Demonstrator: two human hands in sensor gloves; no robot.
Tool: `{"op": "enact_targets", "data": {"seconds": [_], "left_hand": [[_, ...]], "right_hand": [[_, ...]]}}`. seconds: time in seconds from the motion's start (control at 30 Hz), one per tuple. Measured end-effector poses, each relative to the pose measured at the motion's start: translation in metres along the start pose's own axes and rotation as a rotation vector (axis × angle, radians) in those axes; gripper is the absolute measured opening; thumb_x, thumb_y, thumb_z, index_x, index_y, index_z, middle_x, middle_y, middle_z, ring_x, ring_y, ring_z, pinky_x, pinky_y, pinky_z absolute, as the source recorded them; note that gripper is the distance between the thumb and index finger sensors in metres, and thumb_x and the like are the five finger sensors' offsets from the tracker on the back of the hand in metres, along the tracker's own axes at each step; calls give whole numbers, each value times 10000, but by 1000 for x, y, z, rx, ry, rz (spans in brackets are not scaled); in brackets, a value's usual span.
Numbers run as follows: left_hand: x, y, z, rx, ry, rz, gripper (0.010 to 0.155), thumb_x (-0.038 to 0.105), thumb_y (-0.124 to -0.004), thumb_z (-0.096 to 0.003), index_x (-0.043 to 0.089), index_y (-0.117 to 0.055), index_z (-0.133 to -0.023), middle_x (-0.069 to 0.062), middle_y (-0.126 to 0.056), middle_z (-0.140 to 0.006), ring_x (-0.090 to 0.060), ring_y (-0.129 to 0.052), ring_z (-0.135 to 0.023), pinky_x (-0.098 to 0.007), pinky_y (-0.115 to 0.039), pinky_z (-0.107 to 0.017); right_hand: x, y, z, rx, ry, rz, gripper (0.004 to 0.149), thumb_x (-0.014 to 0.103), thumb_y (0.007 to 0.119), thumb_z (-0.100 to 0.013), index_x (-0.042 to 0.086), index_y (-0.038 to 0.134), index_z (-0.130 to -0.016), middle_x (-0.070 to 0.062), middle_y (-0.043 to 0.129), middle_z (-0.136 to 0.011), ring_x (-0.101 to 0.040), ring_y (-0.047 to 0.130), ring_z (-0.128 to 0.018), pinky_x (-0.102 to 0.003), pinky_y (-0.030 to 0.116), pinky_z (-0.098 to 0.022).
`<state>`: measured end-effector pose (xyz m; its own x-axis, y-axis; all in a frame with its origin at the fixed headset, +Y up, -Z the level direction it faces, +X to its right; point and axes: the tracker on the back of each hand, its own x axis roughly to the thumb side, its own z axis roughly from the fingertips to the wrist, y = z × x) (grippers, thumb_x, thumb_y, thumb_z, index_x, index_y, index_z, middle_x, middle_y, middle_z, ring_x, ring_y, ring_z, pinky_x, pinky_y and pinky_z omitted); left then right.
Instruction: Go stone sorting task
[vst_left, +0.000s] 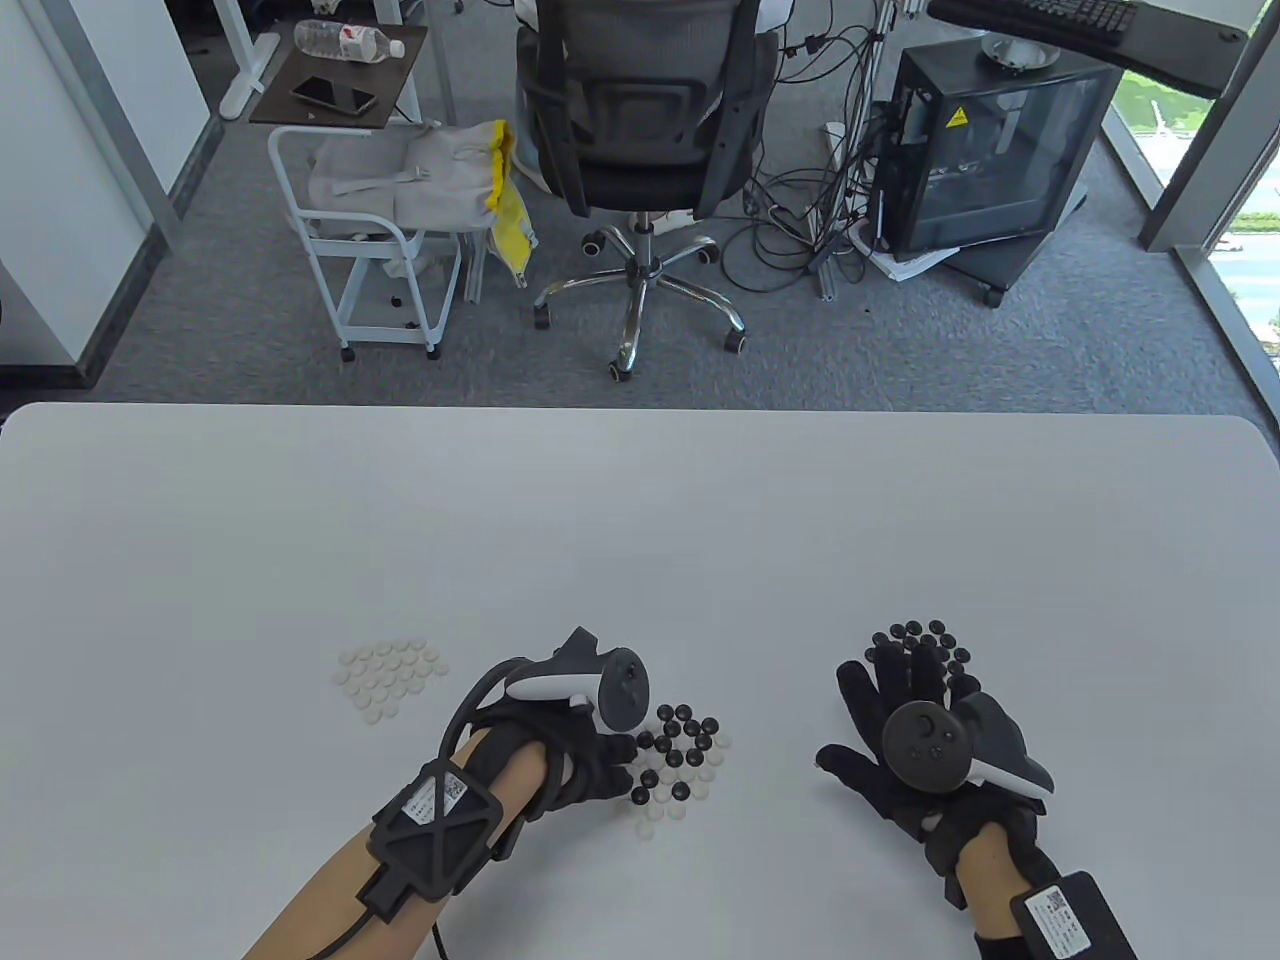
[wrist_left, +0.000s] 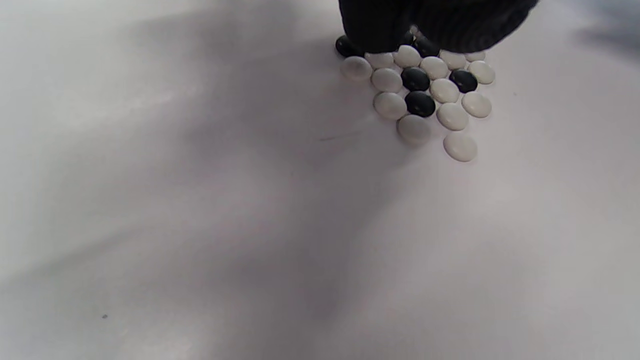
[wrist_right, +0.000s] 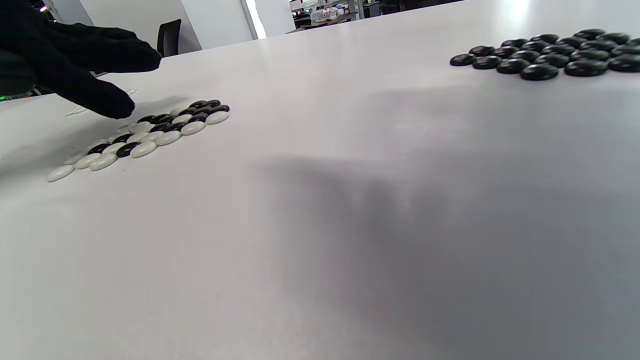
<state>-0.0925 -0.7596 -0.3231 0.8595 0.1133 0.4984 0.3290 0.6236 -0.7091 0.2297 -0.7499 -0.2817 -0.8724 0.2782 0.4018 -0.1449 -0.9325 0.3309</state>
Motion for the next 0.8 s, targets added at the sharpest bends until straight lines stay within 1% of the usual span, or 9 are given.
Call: {"op": "enact_targets", "data": {"seconds": [0.07, 0.13, 0.2, 0.3, 0.4, 0.47, 0.53, 0.67, 0.8], "left_hand": [[-1, -8, -4, -17, 3, -12, 669, 527, -552, -518, 346, -425, -1149, -209, 90, -1110, -543, 131, -920, -814, -54, -539], [-6, -15, -1, -14, 3, -3, 667, 525, -553, -520, 362, -374, -1141, -213, 97, -1105, -543, 133, -918, -814, -55, -541], [-16, -19, 7, 5, 34, 6, 658, 519, -559, -523, 352, -414, -1142, -208, 94, -1107, -542, 134, -918, -813, -53, -542], [-44, -26, 21, 15, 97, 49, 636, 515, -568, -526, 349, -472, -1133, -201, 87, -1108, -540, 132, -919, -812, -51, -541], [-85, -35, 39, 28, 199, 128, 619, 512, -573, -526, 351, -530, -1122, -188, 86, -1109, -536, 137, -919, -811, -40, -537], [-108, -40, 46, 27, 247, 172, 620, 506, -564, -520, 361, -519, -1121, -185, 94, -1104, -534, 143, -917, -811, -34, -533], [-132, -46, 50, 31, 281, 257, 627, 507, -546, -509, 380, -488, -1120, -184, 110, -1096, -531, 154, -912, -810, -22, -527], [-156, -46, 50, 52, 326, 331, 645, 513, -522, -499, 393, -436, -1126, -180, 152, -1080, -523, 185, -904, -810, 0, -523], [-166, -41, 46, 60, 347, 378, 654, 516, -517, -496, 389, -423, -1130, -180, 169, -1072, -522, 198, -899, -809, 10, -522]], "right_hand": [[0, 0, 0, -2, -1, 0, 856, 522, 511, -648, -47, 158, -1181, -471, 0, -1100, -685, -75, -894, -883, 53, -532], [0, 0, 0, -3, -4, -2, 857, 523, 511, -649, -48, 160, -1182, -472, 1, -1100, -684, -75, -894, -883, 53, -532], [0, 0, 0, -3, -2, -1, 856, 523, 511, -649, -46, 159, -1182, -470, 0, -1101, -683, -76, -895, -883, 55, -532], [0, 0, 0, 0, 0, -1, 855, 522, 512, -649, -48, 162, -1182, -471, 0, -1100, -685, -76, -893, -883, 54, -531], [0, 0, 0, 2, 0, 2, 854, 521, 511, -649, -47, 163, -1183, -470, 1, -1100, -684, -75, -893, -883, 54, -531], [0, 0, 0, 4, 0, 4, 854, 521, 512, -649, -47, 163, -1183, -472, 0, -1099, -684, -76, -893, -883, 54, -532], [1, 1, -1, 9, 1, 6, 853, 520, 511, -650, -48, 164, -1183, -472, -1, -1099, -685, -76, -892, -883, 54, -532], [1, 1, -1, 9, 1, 7, 854, 520, 511, -650, -49, 163, -1183, -472, -1, -1099, -684, -75, -893, -883, 53, -532], [1, 2, -2, 13, 4, 6, 852, 519, 511, -650, -48, 164, -1182, -471, -2, -1099, -684, -77, -893, -883, 53, -532]]}}
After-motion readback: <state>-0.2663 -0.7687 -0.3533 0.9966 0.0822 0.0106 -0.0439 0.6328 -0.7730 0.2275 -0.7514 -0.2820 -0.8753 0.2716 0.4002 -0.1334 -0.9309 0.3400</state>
